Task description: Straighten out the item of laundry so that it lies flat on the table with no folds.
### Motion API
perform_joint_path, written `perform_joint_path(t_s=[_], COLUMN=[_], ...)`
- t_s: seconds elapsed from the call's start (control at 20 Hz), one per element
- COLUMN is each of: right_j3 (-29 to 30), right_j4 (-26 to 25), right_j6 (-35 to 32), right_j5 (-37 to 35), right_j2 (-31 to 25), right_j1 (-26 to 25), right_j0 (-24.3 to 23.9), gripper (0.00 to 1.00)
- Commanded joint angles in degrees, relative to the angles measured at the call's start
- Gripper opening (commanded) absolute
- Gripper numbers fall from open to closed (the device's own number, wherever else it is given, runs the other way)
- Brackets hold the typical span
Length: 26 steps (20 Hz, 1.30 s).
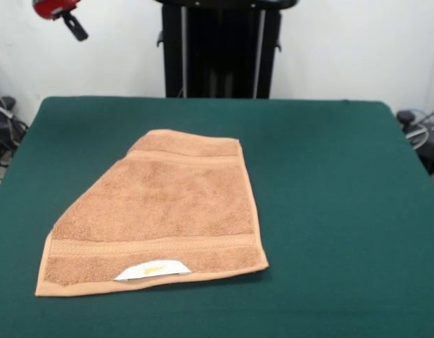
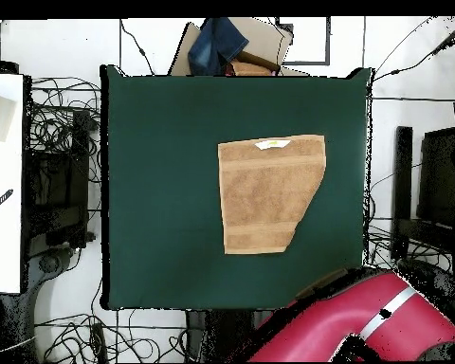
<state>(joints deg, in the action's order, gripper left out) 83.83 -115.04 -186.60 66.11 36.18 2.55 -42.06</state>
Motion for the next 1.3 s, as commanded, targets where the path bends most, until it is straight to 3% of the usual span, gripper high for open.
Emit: perform_joint_path(t_s=[0.05,0.6,1.3], right_j3=[-0.4,-0.6,3.3], right_j4=[3.2,2.3,5.4], right_j6=[4.2,2.3,7.9], right_j5=[0.2,0.9,2.9], right_j2=[-11.9,-11.0,-16.7], right_j1=[0.2,0.8,3.9], right_j0=[3.3,5.3,4.8], gripper=[0.00,0.00,0.00])
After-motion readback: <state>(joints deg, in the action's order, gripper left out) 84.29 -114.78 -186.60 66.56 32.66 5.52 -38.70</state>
